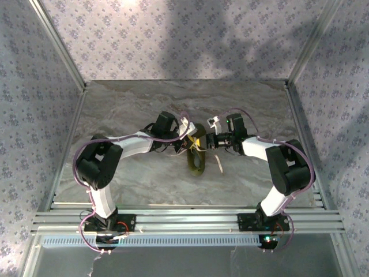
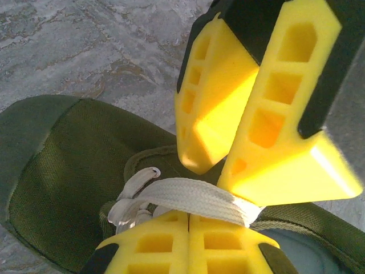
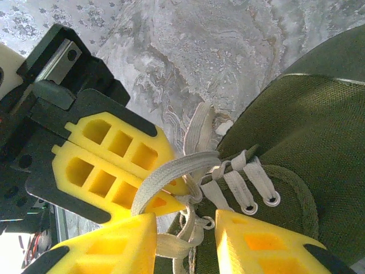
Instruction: Tie the shoes
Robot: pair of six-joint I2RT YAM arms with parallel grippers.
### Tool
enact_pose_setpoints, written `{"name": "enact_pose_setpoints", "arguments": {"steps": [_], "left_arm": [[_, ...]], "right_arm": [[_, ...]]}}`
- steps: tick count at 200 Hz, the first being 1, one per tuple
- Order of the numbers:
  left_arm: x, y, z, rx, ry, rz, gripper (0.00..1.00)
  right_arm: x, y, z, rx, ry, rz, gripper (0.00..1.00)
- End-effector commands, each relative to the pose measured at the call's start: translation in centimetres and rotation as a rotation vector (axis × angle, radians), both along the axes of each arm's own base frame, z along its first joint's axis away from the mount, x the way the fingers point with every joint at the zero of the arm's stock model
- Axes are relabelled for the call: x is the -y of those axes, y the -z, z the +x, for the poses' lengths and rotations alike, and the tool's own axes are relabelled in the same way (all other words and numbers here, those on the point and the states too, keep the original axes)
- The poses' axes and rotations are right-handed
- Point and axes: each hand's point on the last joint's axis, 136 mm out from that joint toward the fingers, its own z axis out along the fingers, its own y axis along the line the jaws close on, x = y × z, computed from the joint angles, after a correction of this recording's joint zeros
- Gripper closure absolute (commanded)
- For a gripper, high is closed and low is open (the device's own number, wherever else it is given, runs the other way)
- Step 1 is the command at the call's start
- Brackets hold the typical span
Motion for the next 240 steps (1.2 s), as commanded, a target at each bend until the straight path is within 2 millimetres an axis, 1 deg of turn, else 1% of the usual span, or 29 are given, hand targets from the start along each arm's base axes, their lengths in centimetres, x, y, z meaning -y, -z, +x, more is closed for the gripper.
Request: {"name": "enact_pose_setpoints", "arguments": {"steps": [1,43,105,145,192,240], "left_arm": [[0.5,-0.2,0.0,0.007,0.037,-0.038,0.98],[0.6,-0.1,-0.4,0.021,0.074,-0.060,0.97],[0.7,0.4,-1.0,0.034,0.126,-0.057,0.97],[0.9,0.8,-1.3,0.033,0.157,-0.061,0.97],[1.1,0.9,-1.1,0.036,0.168,-0.059,0.97],[0.9,1.3,-1.1,0.044,0.164,-0.046,0.97]], "right_arm": [[-0.3,0.1,-0.1,-0.025,-0.025,0.020,0.67],[-0.5,0.6,0.2,-0.051,-0.034,0.027,0.69],[-0.6,-0.2,0.3,-0.037,-0.067,0.051,0.66],[-1.0,-0.1,0.1,-0.062,-0.122,0.057,0.66],[-1.2,0.9,0.2,-0.103,-0.148,0.052,0.67],[-0.1,2.0,0.7,-0.121,-0.078,-0.010,0.68]]}}
